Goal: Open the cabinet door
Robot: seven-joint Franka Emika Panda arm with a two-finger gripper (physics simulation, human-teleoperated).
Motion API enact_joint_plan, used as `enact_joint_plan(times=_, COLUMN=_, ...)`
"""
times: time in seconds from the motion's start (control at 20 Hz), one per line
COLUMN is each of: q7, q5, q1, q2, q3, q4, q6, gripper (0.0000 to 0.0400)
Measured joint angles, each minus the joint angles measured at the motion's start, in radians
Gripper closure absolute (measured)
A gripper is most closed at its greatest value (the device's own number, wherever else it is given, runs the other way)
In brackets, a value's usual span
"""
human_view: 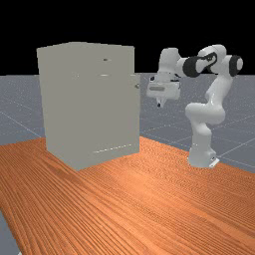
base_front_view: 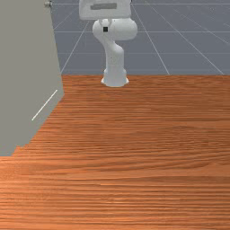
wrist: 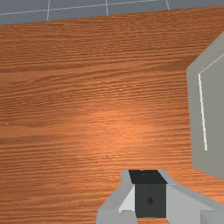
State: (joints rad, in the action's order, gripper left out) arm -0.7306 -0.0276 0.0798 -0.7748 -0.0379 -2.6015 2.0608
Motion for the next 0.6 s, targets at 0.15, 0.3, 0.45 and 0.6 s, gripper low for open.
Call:
enact_joint_plan(times=0.15, q7=0.021, q5=-0.009, q1=0.03, q2=-0.123, q3=-0.057, q4=-0.014, q6=-0.01, gripper=0.04)
enact_joint_plan(times=0.3, q7=0.046, q5=0.03, q1=0.071, q2=-0.251, q3=-0.077, q4=-0.042, q6=-0.01, gripper=0.04)
enact_joint_plan(times=0.45, q7=0.069, q5=0.074, q1=0.128, q2=-0.332, q3=-0.116, q4=-0.051, q6=-0.009, gripper=0.04)
enact_joint_plan(times=0.6, q7=0.083, q5=0.118, q1=0.183, q2=-0.393, q3=-0.143, q4=-0.057, q6=0.008, gripper=0.04)
